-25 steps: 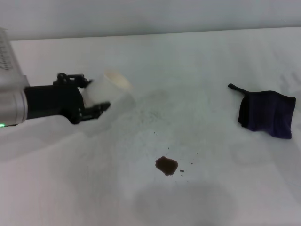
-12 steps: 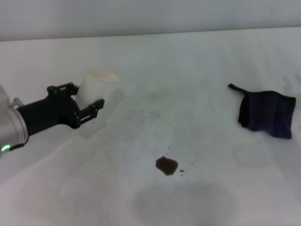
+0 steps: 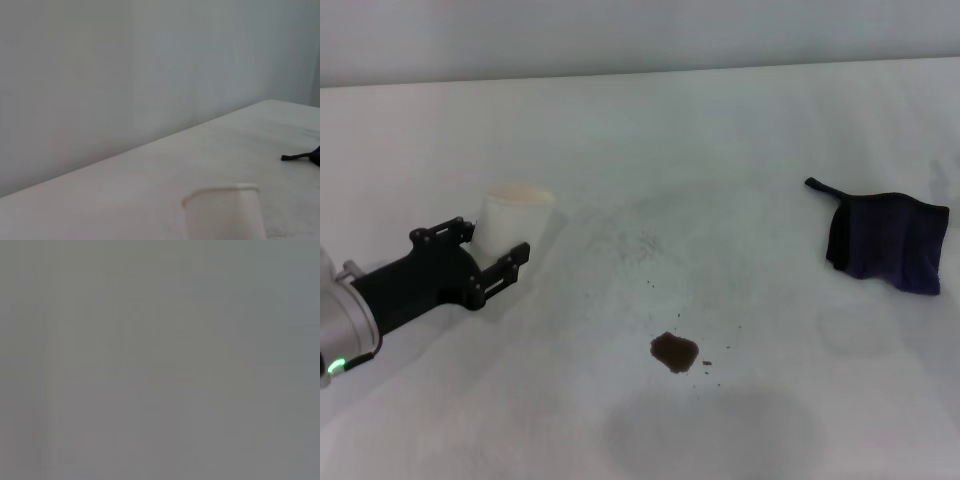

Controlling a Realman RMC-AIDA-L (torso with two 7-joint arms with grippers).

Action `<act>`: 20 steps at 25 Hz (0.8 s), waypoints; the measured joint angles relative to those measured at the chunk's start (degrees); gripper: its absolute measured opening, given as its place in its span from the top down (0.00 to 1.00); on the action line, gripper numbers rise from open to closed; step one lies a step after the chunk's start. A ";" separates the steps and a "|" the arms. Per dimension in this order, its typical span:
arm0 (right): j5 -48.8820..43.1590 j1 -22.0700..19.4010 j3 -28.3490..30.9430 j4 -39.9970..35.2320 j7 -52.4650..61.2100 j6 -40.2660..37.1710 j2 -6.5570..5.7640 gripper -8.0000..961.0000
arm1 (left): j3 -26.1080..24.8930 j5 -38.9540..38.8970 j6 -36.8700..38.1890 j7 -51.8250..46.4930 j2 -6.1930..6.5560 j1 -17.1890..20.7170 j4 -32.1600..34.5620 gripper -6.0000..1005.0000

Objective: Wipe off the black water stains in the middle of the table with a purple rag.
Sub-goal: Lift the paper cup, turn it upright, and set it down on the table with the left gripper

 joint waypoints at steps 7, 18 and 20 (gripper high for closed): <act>-0.55 0.48 -0.54 1.50 0.78 0.07 0.03 0.61 | -0.02 -3.07 0.29 3.88 -0.09 0.48 -4.69 0.45; -0.67 1.07 -1.27 1.49 0.97 0.41 0.12 0.61 | 0.00 -3.96 0.55 4.60 0.05 1.95 -6.62 0.45; -0.68 1.08 -1.27 1.48 0.97 0.30 0.12 0.61 | -0.01 -4.00 0.79 4.61 0.06 2.24 -6.66 0.45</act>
